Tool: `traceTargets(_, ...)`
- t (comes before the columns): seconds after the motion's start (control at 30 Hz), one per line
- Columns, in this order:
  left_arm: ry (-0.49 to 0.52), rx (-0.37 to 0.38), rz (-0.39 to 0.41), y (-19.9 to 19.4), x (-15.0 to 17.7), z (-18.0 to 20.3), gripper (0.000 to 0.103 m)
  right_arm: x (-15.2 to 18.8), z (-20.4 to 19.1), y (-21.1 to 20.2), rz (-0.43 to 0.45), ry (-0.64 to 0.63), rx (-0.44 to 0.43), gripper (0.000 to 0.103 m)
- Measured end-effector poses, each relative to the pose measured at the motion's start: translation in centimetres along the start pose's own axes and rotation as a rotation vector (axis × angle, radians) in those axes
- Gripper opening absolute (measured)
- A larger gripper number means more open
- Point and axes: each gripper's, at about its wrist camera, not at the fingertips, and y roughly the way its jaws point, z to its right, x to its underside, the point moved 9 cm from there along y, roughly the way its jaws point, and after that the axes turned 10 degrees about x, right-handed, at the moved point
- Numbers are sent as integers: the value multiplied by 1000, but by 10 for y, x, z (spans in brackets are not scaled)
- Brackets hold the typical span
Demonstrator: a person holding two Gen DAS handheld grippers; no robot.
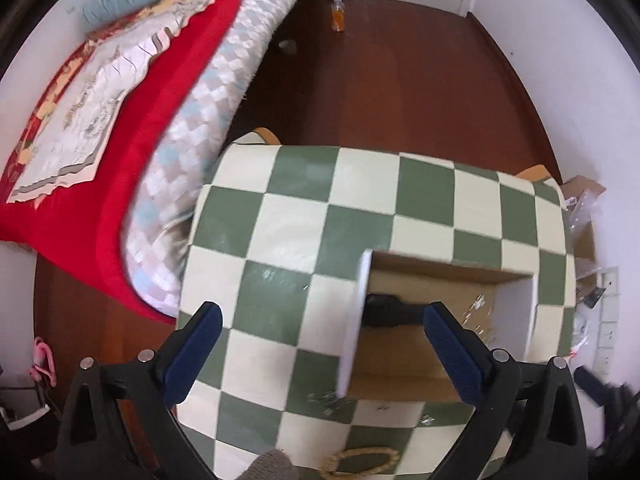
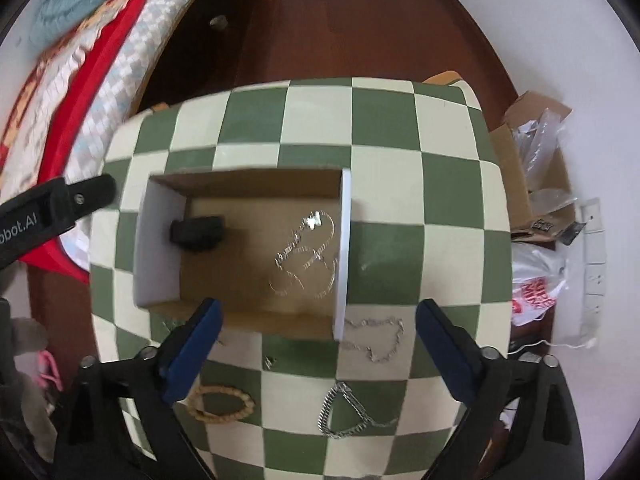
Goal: Organize jewelry
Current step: 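Carry the black watch band into the white box and open the left tool, then move the left tool back over the wooden bead bracelet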
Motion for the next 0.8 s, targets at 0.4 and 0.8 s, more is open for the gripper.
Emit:
traceTargets(0.4, 39, -37, 110, -30, 54, -18, 103, 47, 0, -13, 68, 14, 67, 101)
traceTargets(0.8, 58, -4, 242, -104, 75, -16, 103, 72, 11, -78, 233, 90, 68, 101)
